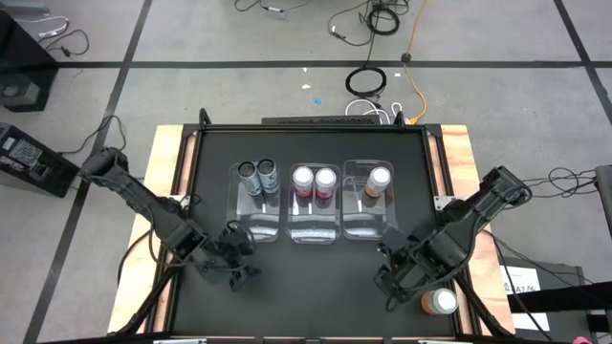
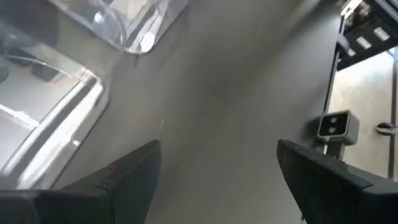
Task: Sort soda cans
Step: Put the orange-white soda can into the right transparent bin
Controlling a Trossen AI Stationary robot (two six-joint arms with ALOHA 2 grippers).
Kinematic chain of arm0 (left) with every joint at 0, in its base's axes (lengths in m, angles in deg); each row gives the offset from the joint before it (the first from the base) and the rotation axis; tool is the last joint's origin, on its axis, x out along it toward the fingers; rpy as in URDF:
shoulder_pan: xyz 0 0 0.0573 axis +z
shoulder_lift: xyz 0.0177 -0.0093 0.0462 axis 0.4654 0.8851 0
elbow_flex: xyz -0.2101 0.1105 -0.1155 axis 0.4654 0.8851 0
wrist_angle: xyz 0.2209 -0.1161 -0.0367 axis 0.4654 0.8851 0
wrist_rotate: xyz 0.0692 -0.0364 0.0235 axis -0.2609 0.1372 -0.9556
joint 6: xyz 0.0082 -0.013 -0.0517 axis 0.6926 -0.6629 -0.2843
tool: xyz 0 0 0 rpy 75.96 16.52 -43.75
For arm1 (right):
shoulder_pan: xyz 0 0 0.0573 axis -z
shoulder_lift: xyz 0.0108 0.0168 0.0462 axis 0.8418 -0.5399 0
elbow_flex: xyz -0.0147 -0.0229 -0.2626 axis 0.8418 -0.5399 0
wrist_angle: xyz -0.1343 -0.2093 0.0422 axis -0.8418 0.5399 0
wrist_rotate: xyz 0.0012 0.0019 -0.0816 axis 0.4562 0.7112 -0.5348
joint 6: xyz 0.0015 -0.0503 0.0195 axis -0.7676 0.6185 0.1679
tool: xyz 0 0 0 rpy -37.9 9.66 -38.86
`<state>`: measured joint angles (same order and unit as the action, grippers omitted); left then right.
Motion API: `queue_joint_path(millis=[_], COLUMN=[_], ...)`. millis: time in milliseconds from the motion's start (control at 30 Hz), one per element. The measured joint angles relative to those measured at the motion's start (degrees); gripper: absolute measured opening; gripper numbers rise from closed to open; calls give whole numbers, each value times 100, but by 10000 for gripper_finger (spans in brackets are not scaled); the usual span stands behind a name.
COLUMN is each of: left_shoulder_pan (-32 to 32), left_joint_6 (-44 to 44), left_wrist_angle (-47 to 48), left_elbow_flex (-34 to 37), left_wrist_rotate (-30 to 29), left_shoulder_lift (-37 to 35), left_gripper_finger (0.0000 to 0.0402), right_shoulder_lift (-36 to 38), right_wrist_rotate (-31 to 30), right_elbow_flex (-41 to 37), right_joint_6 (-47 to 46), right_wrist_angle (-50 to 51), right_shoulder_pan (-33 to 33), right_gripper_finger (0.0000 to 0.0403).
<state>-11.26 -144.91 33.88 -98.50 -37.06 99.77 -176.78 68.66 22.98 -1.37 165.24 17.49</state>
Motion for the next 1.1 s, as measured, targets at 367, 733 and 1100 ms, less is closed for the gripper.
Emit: queue_joint_path(millis=[367, 733, 1100], left_shoulder_pan=[-82, 153, 478], left_joint_6=[-142, -140, -142], left_wrist_angle=[-192, -368, -665], left_elbow_flex=[2, 2, 4], left_wrist_rotate=[-226, -322, -322], left_shoulder_lift=[270, 279, 279], left_gripper_finger=[328, 328, 328], right_shoulder_lift=[0, 245, 511], right_wrist_rotate=[1218, 1604, 1623], right_elbow_flex=[-507, -1425, -2368], right_joint_6=[-383, -807, -1109], right_wrist_angle=[341, -360, -1335], right_shoulder_pan=[-786, -1619, -2329], right_gripper_finger=[313, 313, 313])
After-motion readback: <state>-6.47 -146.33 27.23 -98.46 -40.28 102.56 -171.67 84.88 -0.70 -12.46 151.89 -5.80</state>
